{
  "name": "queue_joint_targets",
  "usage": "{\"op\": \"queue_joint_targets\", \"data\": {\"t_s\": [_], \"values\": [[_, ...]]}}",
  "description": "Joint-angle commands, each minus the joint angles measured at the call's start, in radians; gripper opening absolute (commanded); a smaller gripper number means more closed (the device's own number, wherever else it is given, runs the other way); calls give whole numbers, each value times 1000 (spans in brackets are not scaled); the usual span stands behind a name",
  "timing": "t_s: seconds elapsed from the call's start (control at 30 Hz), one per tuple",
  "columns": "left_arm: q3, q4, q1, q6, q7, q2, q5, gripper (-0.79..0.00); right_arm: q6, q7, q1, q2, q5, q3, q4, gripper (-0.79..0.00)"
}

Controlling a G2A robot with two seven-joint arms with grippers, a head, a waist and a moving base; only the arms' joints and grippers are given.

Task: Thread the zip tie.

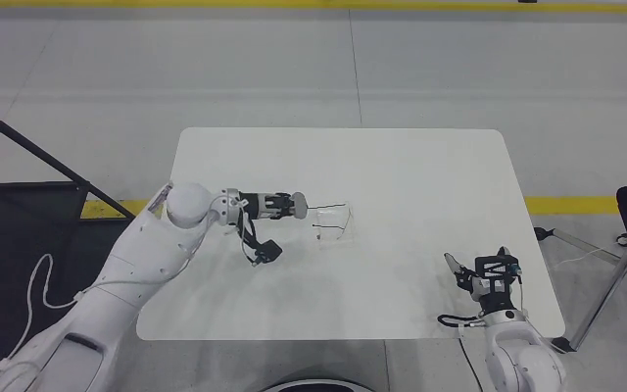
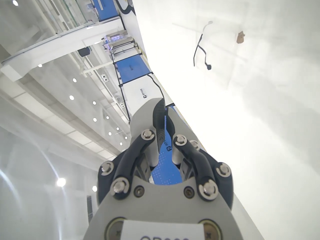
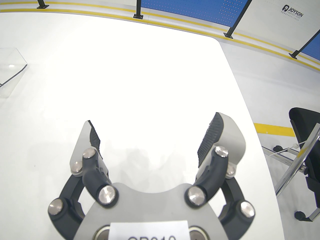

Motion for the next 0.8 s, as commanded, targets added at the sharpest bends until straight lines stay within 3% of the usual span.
{"op": "queue_joint_targets", "data": {"t_s": [0.0, 0.37, 0.57, 0.77], "values": [[-24, -27, 26, 1, 2, 9, -4, -785, 0, 0, 0, 0, 0, 0, 0, 0], [-25, -30, 35, 1, -12, 9, -11, -785, -3, 3, 0, 0, 1, -2, 1, 0], [-40, -19, 45, 56, -2, 14, -19, -785, -135, 119, 56, 0, -6, -65, -14, 0], [-50, -23, 49, 108, 3, 18, -18, -785, -384, 287, 134, 5, 180, -89, -20, 0]]}}
